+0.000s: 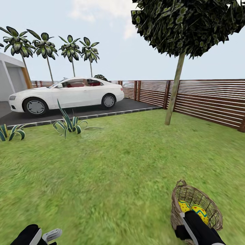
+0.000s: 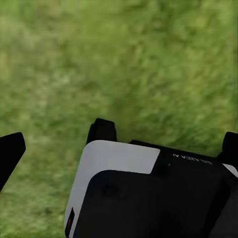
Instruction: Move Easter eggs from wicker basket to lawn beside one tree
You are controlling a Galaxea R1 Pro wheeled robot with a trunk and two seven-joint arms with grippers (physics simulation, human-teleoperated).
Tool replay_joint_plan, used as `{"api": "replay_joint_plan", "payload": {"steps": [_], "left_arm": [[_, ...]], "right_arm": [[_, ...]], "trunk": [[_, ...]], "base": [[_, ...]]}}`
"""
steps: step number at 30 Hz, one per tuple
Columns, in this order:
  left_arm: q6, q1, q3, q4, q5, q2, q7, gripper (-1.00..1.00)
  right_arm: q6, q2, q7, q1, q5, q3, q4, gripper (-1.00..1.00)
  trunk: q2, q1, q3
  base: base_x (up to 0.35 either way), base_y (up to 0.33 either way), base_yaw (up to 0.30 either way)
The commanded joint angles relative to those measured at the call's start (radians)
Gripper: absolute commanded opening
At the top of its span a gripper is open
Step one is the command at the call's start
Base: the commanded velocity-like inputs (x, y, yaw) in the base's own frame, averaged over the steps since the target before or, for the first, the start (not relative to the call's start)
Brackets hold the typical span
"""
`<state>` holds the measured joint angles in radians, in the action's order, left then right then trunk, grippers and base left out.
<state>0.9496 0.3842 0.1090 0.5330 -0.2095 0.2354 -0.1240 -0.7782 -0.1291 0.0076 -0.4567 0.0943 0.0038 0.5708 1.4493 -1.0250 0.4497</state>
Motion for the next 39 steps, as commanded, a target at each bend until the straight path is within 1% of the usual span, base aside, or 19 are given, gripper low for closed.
{"api": "replay_joint_plan", "payload": {"steps": [1,6,14,20,24,39], "left_arm": [[0.005,0.001,0.004,0.001,0.004,-0.001,-0.005,1.00],[0.005,0.001,0.003,0.001,0.003,-0.002,-0.005,1.00],[0.005,0.000,0.003,0.001,0.004,-0.016,-0.004,1.00],[0.005,0.001,0.003,0.001,0.006,-0.019,-0.003,1.00],[0.005,0.001,0.002,-0.001,0.010,-0.035,-0.002,1.00],[0.003,0.001,0.001,-0.001,0.010,-0.038,-0.002,1.00]], "right_arm": [[0.002,-0.001,0.003,0.000,0.009,0.000,0.001,1.00],[0.011,0.003,-0.003,0.000,0.011,0.000,0.001,1.00],[0.011,0.005,-0.005,0.000,0.013,0.001,0.001,1.00],[0.011,0.005,-0.005,0.000,0.013,0.000,0.001,1.00],[0.011,0.005,-0.005,0.000,0.013,0.001,0.001,1.00],[0.011,0.006,-0.005,0.000,0.013,0.001,0.001,1.00]], "trunk": [[0.001,0.000,0.001],[0.001,0.000,0.001],[0.001,0.000,0.001],[0.001,0.000,0.001],[0.001,0.000,0.001],[0.001,0.000,0.001]], "base": [[0.004,0.000,0.000],[0.054,0.000,0.000],[0.315,0.000,0.000],[0.338,0.000,0.000],[0.338,0.000,0.000],[0.321,0.000,0.000]]}}
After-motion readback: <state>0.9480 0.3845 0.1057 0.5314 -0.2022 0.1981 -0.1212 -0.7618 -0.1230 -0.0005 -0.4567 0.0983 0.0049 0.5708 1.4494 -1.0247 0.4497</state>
